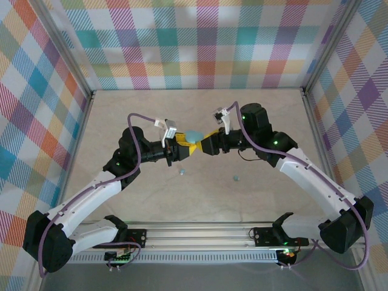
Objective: Insert the wireless bluetooth earbuds into the charging case
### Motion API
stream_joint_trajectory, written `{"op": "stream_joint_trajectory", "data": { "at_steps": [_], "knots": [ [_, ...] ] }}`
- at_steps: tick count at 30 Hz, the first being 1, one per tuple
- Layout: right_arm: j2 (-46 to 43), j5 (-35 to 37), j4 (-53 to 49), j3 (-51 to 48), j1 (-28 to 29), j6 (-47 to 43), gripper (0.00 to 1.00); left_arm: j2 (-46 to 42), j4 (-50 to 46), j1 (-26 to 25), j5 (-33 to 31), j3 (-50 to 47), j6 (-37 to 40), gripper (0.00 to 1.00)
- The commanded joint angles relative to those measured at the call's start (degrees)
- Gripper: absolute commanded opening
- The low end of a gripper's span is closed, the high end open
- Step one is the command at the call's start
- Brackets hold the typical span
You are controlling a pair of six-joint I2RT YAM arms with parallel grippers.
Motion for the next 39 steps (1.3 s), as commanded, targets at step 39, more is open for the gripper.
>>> {"op": "stream_joint_trajectory", "data": {
  "at_steps": [39],
  "knots": [
    [-5.7, 7.9, -9.1, 2.5, -6.0, 9.9, 0.69, -1.0, -8.0, -2.3, -9.9, -1.4, 6.2, 0.05]
  ]
}}
